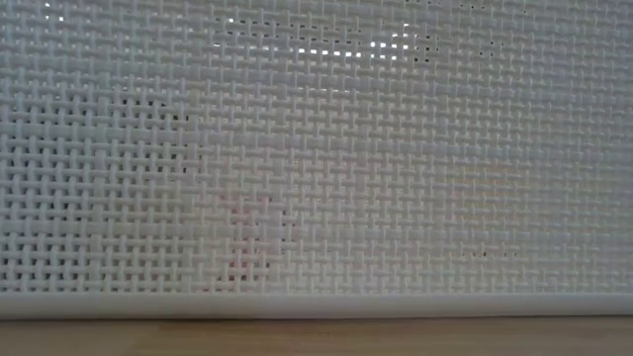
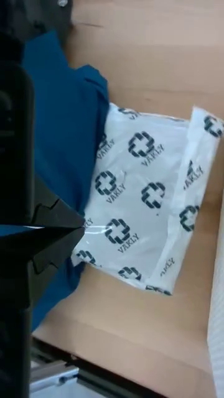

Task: Pick & place medical supplies in basket/bin
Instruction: Put the white mailer bag into the white bin

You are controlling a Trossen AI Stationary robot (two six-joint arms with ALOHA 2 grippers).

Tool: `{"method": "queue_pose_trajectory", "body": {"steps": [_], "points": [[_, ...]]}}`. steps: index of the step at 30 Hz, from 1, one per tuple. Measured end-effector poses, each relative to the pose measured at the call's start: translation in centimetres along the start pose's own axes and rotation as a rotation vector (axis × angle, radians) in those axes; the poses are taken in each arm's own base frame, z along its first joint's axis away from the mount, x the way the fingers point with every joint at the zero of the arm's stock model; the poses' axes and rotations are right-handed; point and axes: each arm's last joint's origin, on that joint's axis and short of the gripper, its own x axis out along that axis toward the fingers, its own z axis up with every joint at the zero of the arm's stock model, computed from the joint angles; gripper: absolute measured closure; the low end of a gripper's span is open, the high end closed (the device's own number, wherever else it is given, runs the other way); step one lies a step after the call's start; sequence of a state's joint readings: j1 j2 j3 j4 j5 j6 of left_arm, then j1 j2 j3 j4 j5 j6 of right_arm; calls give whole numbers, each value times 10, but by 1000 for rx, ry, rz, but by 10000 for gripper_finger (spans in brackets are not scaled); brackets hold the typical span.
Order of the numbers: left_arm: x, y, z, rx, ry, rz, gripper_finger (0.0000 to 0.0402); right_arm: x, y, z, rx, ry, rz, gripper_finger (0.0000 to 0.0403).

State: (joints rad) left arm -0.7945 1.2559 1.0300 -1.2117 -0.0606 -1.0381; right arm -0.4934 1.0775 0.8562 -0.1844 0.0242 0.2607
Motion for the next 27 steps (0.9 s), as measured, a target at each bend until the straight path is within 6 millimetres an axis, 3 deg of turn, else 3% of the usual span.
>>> {"method": "queue_pose_trajectory", "body": {"steps": [9,19,27], "points": [[45,1,-15,23,-4,7,399,0,0,0,50,0,1,123],[83,8,-9,43,-69,-88,399,0,0,0,78,0,0,123],[90,24,1,-21,-65,-24,399,0,0,0,75,1,1,123]]}}
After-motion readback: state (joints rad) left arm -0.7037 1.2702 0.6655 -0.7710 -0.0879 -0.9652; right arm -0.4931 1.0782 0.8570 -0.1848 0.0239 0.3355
